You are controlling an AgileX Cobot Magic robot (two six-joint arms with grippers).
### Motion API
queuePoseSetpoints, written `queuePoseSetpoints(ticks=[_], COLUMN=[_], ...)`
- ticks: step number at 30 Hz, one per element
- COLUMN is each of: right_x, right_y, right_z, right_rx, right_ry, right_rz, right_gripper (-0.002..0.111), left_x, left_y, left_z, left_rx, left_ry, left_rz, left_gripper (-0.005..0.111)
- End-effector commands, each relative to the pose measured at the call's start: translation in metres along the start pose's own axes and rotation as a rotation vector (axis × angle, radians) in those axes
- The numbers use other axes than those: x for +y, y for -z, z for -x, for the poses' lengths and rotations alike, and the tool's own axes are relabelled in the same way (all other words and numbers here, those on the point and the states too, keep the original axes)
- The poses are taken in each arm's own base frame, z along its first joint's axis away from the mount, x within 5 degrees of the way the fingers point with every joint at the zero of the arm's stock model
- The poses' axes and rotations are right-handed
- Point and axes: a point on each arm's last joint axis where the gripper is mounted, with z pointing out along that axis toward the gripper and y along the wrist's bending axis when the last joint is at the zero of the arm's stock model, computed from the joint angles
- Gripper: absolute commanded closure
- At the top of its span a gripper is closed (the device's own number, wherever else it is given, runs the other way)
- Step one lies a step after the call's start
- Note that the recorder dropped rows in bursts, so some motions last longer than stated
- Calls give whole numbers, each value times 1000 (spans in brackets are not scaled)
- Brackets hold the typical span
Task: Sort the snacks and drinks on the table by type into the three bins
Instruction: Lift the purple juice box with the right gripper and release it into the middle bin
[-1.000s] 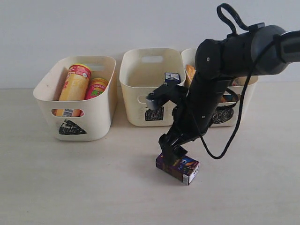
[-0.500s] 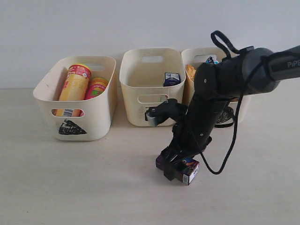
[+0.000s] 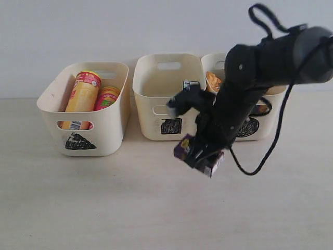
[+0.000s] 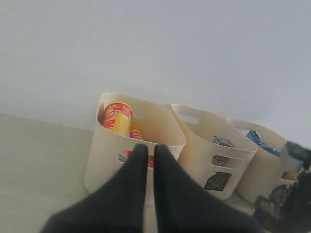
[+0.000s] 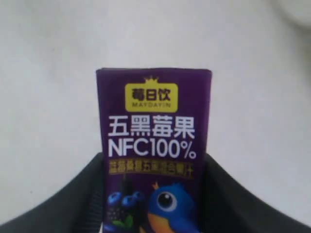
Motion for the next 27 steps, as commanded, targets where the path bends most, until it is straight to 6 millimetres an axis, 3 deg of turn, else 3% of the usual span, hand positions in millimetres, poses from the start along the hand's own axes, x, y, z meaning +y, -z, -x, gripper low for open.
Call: queuePoseSetpoints(ticks=[1,5,10,17,27], right_x=[-2,-6,-16,-35,-58], right_y=[70,116,124,85,24], right_z=[19,35,51,66,96], right_rx=[-279,-566,-774,-899,-853], right_ry=[29,27,19,-6,-81], right_rz=[-162,-319,-444,-538,-486], right_gripper=[107,107,107,107,107], left_x=[0,0,0,0,0], left_y=[0,0,0,0,0], left_z=[-1,-1,-1,-1,-1], left_rx=[3,3,3,3,3], left_ry=[13,13,13,13,13], left_rz=[3,3,3,3,3], left_gripper=[102,102,102,102,102])
